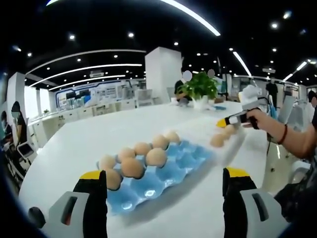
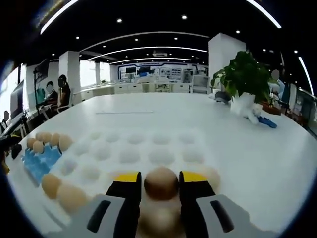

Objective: Place the egg into an empty slot of the egg tray after lifting it from the table, then release the egg inside the slot.

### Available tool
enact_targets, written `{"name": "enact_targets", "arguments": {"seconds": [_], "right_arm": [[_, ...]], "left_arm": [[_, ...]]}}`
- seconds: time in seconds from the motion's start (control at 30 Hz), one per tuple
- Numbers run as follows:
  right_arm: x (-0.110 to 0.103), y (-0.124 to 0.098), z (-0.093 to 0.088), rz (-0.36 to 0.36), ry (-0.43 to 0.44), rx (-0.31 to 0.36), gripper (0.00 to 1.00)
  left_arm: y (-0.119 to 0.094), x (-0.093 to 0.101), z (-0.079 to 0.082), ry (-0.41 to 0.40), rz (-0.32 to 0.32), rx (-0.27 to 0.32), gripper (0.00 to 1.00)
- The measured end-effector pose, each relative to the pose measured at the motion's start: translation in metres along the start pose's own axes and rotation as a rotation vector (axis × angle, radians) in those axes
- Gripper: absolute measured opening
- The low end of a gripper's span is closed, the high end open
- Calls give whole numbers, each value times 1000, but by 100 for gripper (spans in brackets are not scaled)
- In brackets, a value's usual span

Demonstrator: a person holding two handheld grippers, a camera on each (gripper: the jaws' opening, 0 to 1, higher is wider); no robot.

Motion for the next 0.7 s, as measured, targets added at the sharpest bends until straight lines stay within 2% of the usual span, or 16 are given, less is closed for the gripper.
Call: {"name": "enact_targets", "arguments": {"seconds": [0.2, 0.4, 0.7], "right_arm": [[4, 3, 2, -17, 1, -6, 30], [6, 3, 3, -3, 12, -20, 28], [5, 1, 3, -1, 29, 2, 28]], "left_arm": [[0, -3, 0, -3, 8, 0, 99], [2, -2, -2, -5, 6, -10, 98], [3, -1, -3, -5, 8, -13, 98]]}}
Point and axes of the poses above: the point that each gripper's makers call its tool centre point, and the gripper's own axes: y roughly forward along the fingers, x roughly to its right, z roughly out of its top, the point moved 1 cm from there along -y, roughly backward along the fingers, and after that the axes turned 11 degrees about z, right-handed, at the moved point
